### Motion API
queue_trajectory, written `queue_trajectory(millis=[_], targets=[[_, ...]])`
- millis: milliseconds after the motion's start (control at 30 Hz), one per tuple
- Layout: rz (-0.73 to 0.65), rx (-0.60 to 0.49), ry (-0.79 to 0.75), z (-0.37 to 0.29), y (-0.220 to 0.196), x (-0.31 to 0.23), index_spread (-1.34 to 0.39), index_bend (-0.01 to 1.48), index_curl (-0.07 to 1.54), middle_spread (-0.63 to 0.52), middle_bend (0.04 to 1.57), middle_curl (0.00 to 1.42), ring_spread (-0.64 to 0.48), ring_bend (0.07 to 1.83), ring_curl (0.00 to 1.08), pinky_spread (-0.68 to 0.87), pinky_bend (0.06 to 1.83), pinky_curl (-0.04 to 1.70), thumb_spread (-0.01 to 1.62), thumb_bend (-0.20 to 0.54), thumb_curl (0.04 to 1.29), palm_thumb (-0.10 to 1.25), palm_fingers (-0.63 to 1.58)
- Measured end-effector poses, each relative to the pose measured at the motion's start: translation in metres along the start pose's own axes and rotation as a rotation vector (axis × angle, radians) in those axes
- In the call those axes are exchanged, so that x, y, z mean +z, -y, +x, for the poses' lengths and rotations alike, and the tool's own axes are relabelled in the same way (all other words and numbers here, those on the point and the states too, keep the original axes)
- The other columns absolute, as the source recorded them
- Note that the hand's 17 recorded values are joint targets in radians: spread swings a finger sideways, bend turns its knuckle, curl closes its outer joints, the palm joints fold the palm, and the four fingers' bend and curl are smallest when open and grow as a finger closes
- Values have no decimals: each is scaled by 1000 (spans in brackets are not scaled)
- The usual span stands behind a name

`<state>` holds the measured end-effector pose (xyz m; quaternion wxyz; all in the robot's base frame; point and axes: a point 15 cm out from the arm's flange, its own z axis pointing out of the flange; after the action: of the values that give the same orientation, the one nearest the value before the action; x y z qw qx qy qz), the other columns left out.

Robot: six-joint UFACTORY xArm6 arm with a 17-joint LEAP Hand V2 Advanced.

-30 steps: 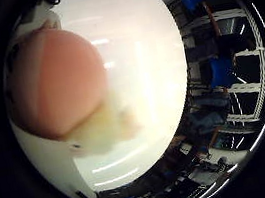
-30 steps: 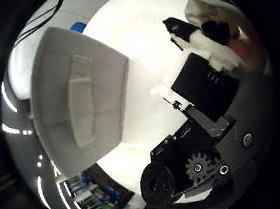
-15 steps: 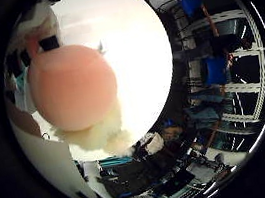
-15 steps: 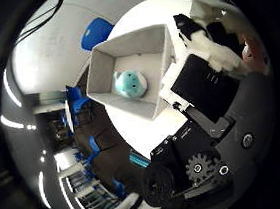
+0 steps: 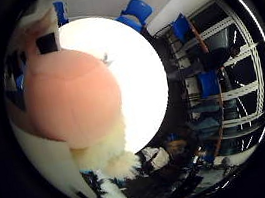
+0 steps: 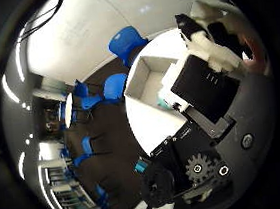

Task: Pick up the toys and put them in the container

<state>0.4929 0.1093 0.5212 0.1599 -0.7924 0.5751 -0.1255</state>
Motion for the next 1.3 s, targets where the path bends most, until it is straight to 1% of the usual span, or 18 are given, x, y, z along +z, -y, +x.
queue_trajectory(millis=[233, 400, 467, 533, 600, 633, 700, 767, 800, 867, 900, 933, 1000, 1033, 1067, 1133, 1233, 1300], targets=[[122, 13, 52, -37, 45, 14, -250, 1017, 911, -128, 1345, 712, -167, 1499, 578, -206, 1161, 1011, 512, -21, 902, 1070, 1150], [133, 30, 92, -58, 65, 48, -251, 1012, 914, -128, 1342, 712, -167, 1498, 577, -213, 1144, 1038, 515, -25, 905, 1058, 1154], [123, 43, 115, -64, 67, 60, -250, 1019, 919, -129, 1345, 712, -166, 1494, 575, -213, 1142, 1043, 566, -37, 894, 1000, 1164], [113, 61, 147, -71, 70, 72, -246, 1021, 920, -127, 1342, 710, -166, 1492, 574, -218, 1135, 1045, 652, -29, 877, 941, 1166], [108, 72, 171, -78, 73, 83, -242, 1008, 915, -130, 1333, 705, -169, 1490, 573, -224, 1129, 1043, 739, -19, 855, 931, 1159], [110, 73, 175, -80, 75, 86, -240, 999, 905, -130, 1323, 698, -173, 1477, 568, -230, 1124, 1032, 827, -12, 824, 943, 1168], [107, 68, 179, -84, 76, 91, -240, 972, 884, -137, 1297, 683, -178, 1452, 556, -252, 1096, 996, 924, -26, 764, 921, 1174], [105, 64, 180, -86, 75, 92, -255, 872, 843, -152, 1244, 651, -188, 1388, 528, -318, 1052, 912, 962, -52, 701, 834, 1123], [104, 62, 182, -87, 75, 92, -264, 816, 831, -160, 1227, 640, -191, 1372, 521, -358, 1033, 875, 978, -39, 679, 821, 1130], [94, 50, 182, -88, 72, 93, -302, 562, 774, -194, 1093, 591, -217, 1342, 496, -488, 1001, 768, 999, -34, 622, 773, 1030], [91, 48, 182, -88, 72, 93, -319, 473, 758, -205, 1047, 577, -224, 1328, 492, -518, 1003, 745, 1007, -33, 605, 762, 984], [86, 42, 182, -88, 70, 94, -369, 296, 707, -232, 949, 550, -241, 1294, 480, -530, 1041, 730, 1032, -31, 580, 741, 791], [63, 20, 184, -90, 64, 96, -444, 241, 654, -235, 826, 515, -226, 1190, 450, -422, 1029, 741, 1070, -32, 544, 703, 542], [43, 8, 186, -93, 59, 98, -479, 279, 640, -211, 724, 482, -178, 1104, 422, -312, 992, 750, 1090, -31, 523, 680, 367], [23, -7, 189, -96, 54, 98, -500, 281, 612, -186, 653, 452, -138, 1042, 386, -223, 980, 739, 1098, -30, 508, 667, 290], [-7, -39, 193, -100, 45, 100, -521, 282, 556, -113, 528, 401, 2, 912, 324, 37, 996, 729, 1115, -30, 469, 625, 194], [-41, -66, 196, -102, 36, 102, -517, 226, 491, -55, 435, 364, 134, 819, 272, 266, 1001, 695, 1123, -28, 434, 596, 126], [-58, -84, 198, -103, 32, 103, -513, 193, 445, -20, 373, 341, 182, 777, 244, 397, 980, 654, 1127, -26, 410, 580, 126]])
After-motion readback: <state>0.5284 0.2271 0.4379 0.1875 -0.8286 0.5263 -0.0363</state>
